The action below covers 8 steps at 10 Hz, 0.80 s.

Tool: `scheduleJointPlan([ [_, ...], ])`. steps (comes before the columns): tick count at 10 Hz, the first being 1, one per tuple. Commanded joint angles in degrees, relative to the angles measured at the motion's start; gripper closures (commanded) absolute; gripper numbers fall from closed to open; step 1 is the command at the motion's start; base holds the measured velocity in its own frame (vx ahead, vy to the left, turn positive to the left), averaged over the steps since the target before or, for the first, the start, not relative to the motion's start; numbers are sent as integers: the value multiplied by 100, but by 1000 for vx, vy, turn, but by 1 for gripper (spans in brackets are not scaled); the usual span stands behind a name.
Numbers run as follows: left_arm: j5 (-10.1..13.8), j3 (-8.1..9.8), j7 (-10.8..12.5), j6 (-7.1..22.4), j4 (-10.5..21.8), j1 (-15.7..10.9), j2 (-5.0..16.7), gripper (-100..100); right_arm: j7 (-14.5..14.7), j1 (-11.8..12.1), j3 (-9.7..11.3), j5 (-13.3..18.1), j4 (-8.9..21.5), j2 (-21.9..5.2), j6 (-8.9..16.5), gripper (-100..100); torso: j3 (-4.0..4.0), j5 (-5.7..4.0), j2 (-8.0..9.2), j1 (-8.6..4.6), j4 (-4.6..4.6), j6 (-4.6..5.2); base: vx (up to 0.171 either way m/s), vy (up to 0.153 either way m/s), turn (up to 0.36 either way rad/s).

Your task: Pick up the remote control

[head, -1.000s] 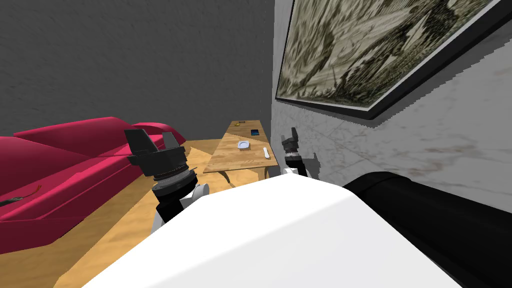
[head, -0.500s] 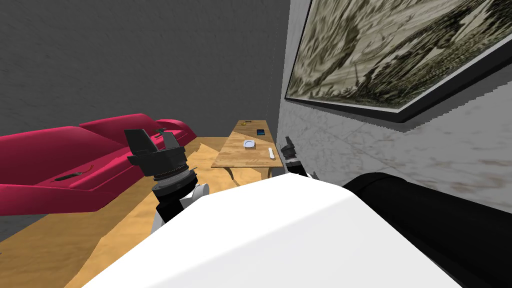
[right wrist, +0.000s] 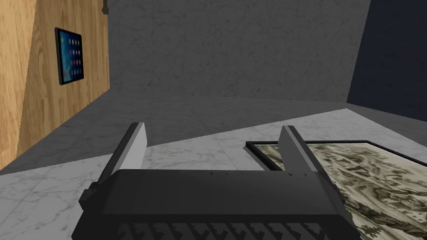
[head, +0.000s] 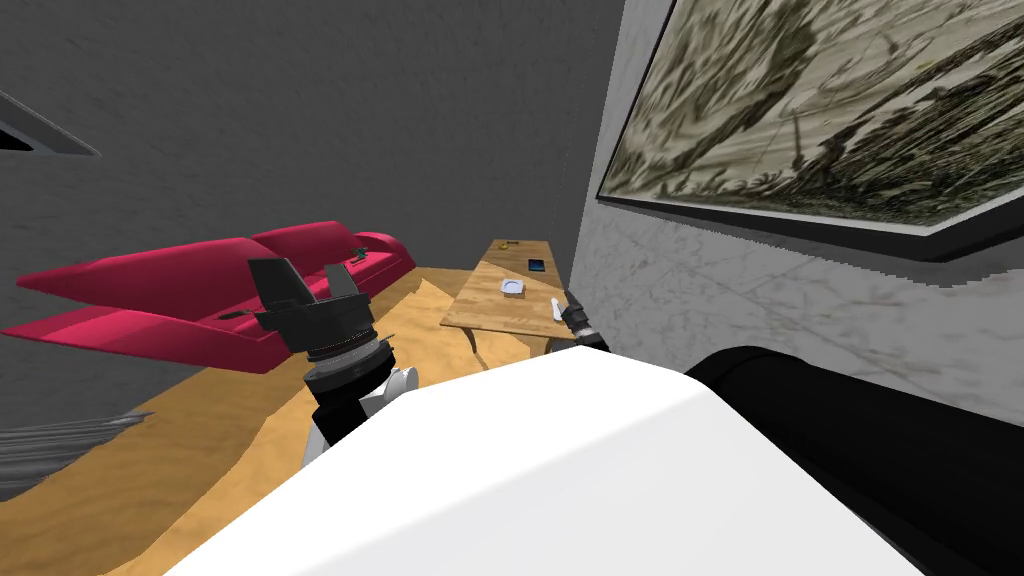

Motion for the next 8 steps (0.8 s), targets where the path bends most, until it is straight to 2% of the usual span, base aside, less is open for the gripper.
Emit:
scheduleJointPlan([
  [1, 0, 0, 0, 0, 0, 0, 0, 0, -101, 257, 120, -20, 251, -286, 29, -100, 0, 0, 0, 0, 0, 0, 10, 82, 382],
  [2, 0, 0, 0, 0, 0, 0, 0, 0, -101, 257, 120, -20, 251, -350, 29, -100, 0, 1, 1, 3, 0, 0, 14, 48, 87],
  [3, 0, 1, 0, 0, 0, 1, 0, 0, -175, 388, 201, -34, 442, -564, 46, -100, 0, 0, 1, -4, 0, 5, 18, 47, 227],
  [4, 0, 0, 0, 0, 0, 0, 0, 0, -175, 388, 201, -34, 442, -564, 46, -100, 0, -1, -1, -6, 0, 0, 16, 29, 135],
  [5, 0, 1, 0, 0, 0, 1, 0, 0, -259, 521, 291, -49, 644, -787, 66, -100, 0, -2, 0, -13, 0, 4, 15, 33, 236],
  [6, 0, 0, 0, 0, 0, 0, 0, 0, -354, 657, 389, -64, 854, -978, 89, -100, 0, -3, -1, -15, 0, 1, 16, 57, 470],
  [7, 0, 0, 0, 0, 0, 0, 0, 0, -354, 657, 389, -64, 854, -1020, 89, -100, -1, -2, -2, -9, 0, -2, 15, 31, 153],
  [8, 0, 1, 0, 0, 0, 1, 1, 0, -459, 793, 495, -79, 1072, -1263, 115, -100, 0, -2, 0, -13, 0, 6, 14, 32, 255],
])
